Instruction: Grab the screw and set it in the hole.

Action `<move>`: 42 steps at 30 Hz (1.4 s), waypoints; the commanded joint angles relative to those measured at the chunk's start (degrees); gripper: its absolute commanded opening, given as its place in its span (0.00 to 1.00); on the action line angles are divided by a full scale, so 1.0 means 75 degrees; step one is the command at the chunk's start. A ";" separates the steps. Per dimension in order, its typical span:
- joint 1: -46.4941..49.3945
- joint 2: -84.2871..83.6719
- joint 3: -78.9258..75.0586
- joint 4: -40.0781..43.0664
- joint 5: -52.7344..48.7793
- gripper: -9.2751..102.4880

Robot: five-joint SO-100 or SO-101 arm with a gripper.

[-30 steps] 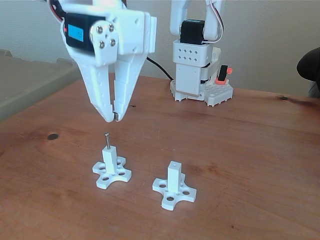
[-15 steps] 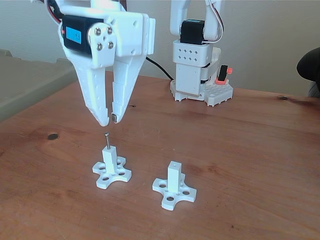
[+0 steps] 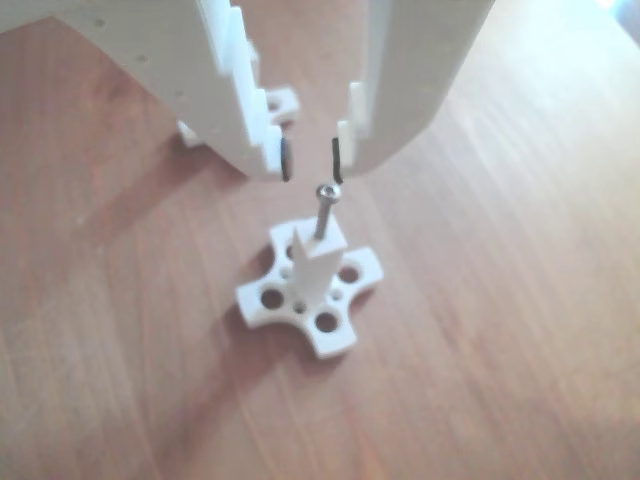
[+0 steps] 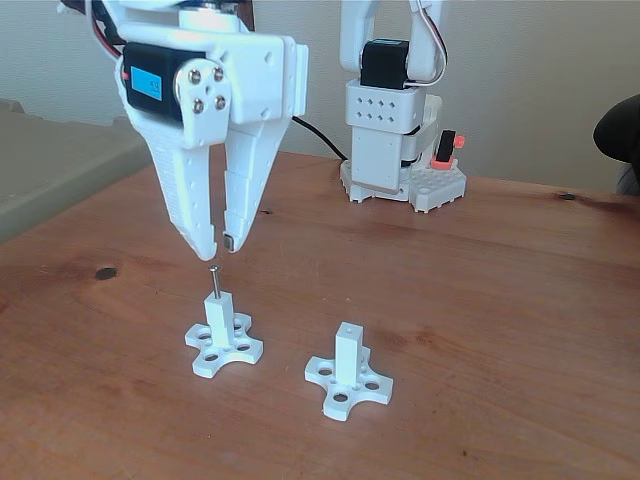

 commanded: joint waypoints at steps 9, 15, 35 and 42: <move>0.0070 0.0047 -0.0727 -0.0035 -0.0152 0.14; 0.0070 -0.0023 -0.0727 -0.0094 -0.0164 0.14; 0.0094 -0.0141 -0.0715 -0.0270 -0.0187 0.14; 0.0070 -0.0211 -0.0727 -0.0305 -0.0187 0.14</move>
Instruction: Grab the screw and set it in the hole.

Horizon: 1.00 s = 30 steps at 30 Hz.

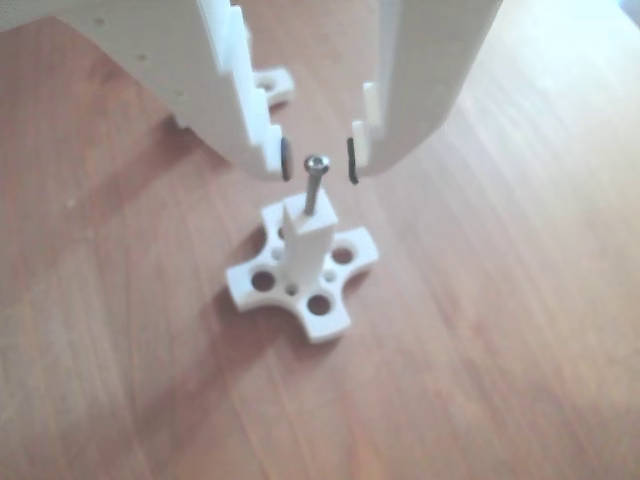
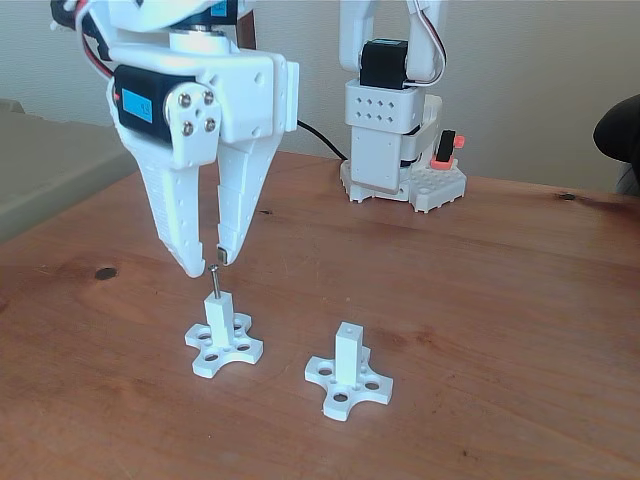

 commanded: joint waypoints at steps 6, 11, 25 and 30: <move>-0.0059 0.0035 -0.0703 -0.0164 -0.0117 0.14; -0.0059 0.0000 -0.0703 -0.0199 -0.0117 0.14; -0.0070 -0.0094 -0.0703 -0.0246 -0.0141 0.14; -0.0070 -0.0141 -0.0703 -0.0270 -0.0152 0.14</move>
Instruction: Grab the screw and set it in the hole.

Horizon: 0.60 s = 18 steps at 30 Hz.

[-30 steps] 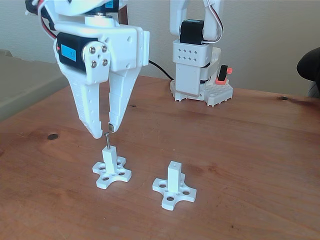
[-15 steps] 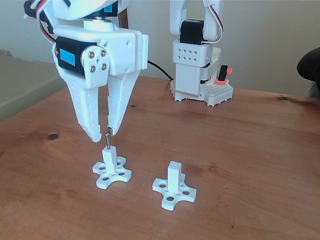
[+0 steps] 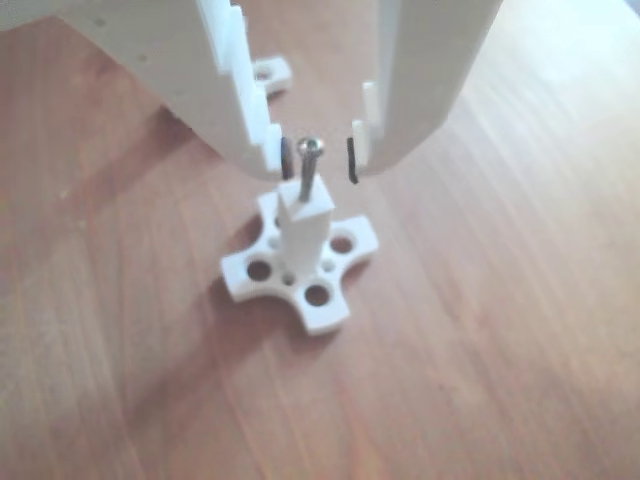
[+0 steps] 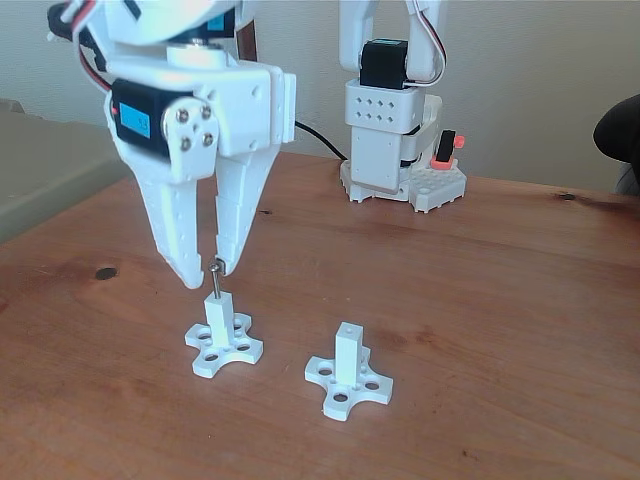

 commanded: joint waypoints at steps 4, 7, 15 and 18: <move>-0.0070 0.0164 -0.0703 -0.0082 -0.0105 0.14; -0.0070 0.0164 -0.0691 -0.0082 -0.0105 0.14; -0.0070 0.0129 -0.0691 -0.0105 -0.0129 0.14; -0.0070 0.0129 -0.0680 -0.0105 -0.0141 0.14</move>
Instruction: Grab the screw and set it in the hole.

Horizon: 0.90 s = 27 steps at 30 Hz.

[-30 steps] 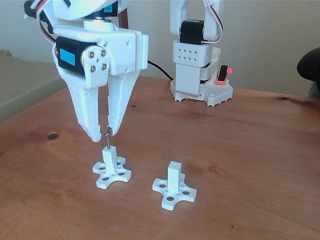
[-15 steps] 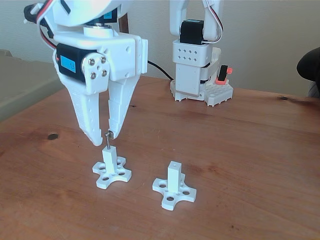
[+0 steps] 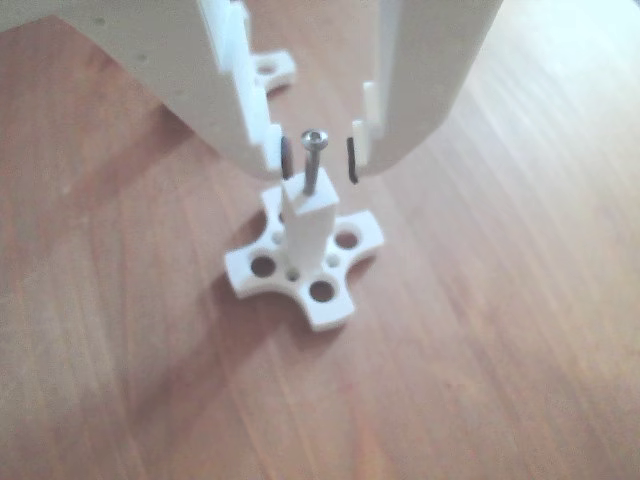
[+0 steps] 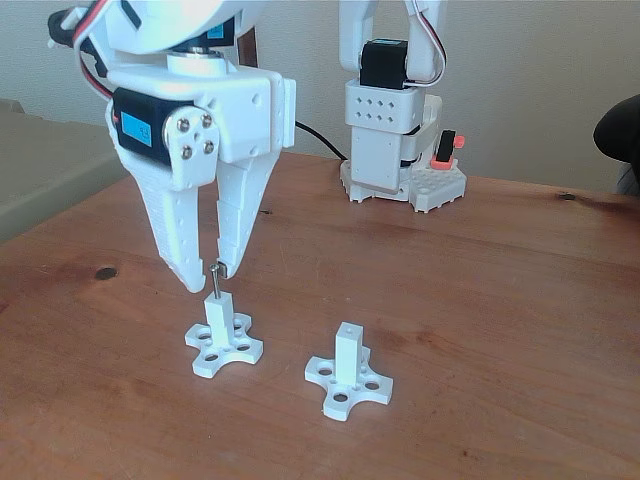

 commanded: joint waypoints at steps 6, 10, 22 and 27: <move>-0.0070 0.0152 -0.0668 -0.0117 -0.0117 0.14; -0.0070 0.0141 -0.0668 -0.0129 -0.0117 0.14; -0.0094 0.0094 -0.0668 -0.0152 -0.0129 0.13; -0.0105 0.0082 -0.0668 -0.0152 -0.0141 0.13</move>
